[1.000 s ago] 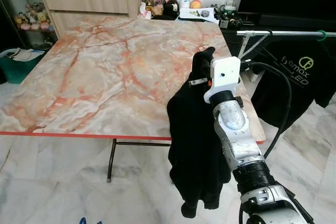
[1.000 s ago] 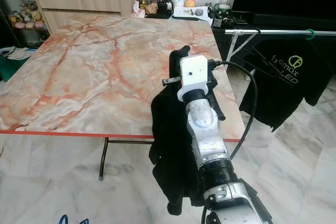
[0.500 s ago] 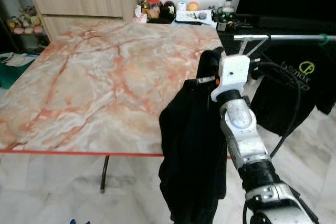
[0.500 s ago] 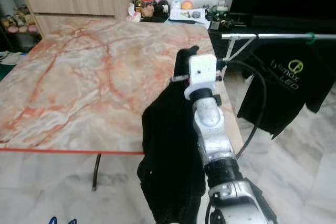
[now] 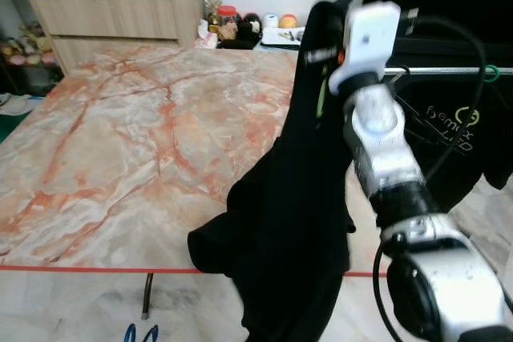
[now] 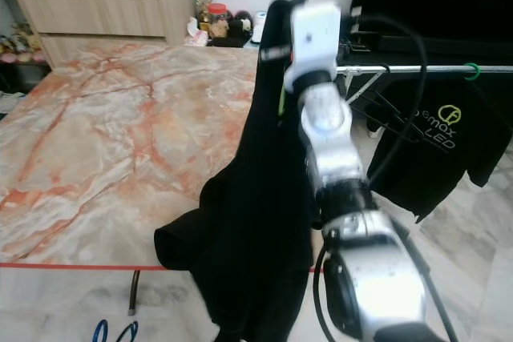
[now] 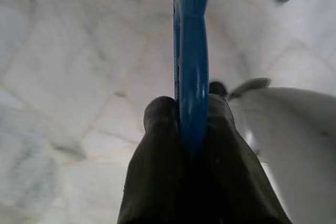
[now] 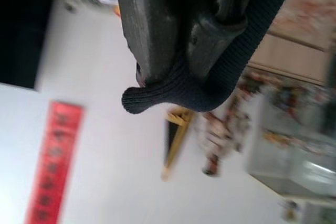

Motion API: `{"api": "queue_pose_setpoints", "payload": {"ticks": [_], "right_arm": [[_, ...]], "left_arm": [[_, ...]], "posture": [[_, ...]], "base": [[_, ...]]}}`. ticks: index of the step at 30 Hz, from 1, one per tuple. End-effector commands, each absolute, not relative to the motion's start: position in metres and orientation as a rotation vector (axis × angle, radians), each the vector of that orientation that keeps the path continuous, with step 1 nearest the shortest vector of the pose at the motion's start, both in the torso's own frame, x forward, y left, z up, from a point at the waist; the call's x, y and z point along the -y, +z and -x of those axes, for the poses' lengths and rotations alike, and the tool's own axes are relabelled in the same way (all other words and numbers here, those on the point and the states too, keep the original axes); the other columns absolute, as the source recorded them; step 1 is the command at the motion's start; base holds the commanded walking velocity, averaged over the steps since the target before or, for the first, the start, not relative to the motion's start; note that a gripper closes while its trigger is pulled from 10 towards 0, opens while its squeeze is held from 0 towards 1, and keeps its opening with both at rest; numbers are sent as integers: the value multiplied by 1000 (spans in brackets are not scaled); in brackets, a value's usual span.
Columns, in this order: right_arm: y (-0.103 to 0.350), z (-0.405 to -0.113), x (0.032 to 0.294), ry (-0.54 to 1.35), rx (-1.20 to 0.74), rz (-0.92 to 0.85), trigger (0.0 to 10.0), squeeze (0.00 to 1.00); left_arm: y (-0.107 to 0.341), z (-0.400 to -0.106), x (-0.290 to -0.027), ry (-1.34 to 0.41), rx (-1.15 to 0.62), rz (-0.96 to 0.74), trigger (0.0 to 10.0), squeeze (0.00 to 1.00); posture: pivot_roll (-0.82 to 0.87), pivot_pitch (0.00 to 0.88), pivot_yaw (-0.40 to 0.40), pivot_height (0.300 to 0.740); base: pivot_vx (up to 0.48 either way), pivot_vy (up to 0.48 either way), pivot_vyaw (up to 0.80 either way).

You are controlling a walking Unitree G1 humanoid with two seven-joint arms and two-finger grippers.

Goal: Hang hanger

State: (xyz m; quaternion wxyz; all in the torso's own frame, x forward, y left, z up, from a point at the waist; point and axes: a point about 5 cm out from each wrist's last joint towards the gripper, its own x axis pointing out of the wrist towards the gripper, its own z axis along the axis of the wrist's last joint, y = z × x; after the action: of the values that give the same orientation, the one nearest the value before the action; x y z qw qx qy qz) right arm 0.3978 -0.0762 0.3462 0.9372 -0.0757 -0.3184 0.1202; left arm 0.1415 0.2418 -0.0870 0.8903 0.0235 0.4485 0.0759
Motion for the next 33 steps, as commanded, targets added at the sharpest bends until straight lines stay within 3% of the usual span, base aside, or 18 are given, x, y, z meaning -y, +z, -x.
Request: {"api": "queue_pose_setpoints", "payload": {"ticks": [1, 11, 20, 27, 33], "right_arm": [[363, -398, 85, 226, 688, 154, 10000, 0], [350, -410, 82, 228, 554, 165, 10000, 0], [256, -414, 74, 329, 228, 232, 10000, 0], [211, -395, 78, 359, 153, 190, 10000, 0], [182, -357, 89, 341, 131, 151, 10000, 0]], "left_arm": [[-88, -138, -241, 153, -938, -51, 10000, 0], [-88, -137, -242, 148, -939, -48, 10000, 0], [-93, -128, -239, 131, -982, -26, 10000, 0], [-97, -118, -236, 132, -1020, -15, 10000, 0], [-100, -114, -233, 131, -1042, -9, 10000, 0]], "posture": [[15, 54, -16, 721], [1, 70, -15, 721], [-13, 90, -19, 721], [-21, 98, -23, 721], [-22, 103, -28, 721]], "base": [[304, 0, 0], [302, 0, 0], [101, 0, 0], [0, 0, 0], [0, 0, 0]]}}
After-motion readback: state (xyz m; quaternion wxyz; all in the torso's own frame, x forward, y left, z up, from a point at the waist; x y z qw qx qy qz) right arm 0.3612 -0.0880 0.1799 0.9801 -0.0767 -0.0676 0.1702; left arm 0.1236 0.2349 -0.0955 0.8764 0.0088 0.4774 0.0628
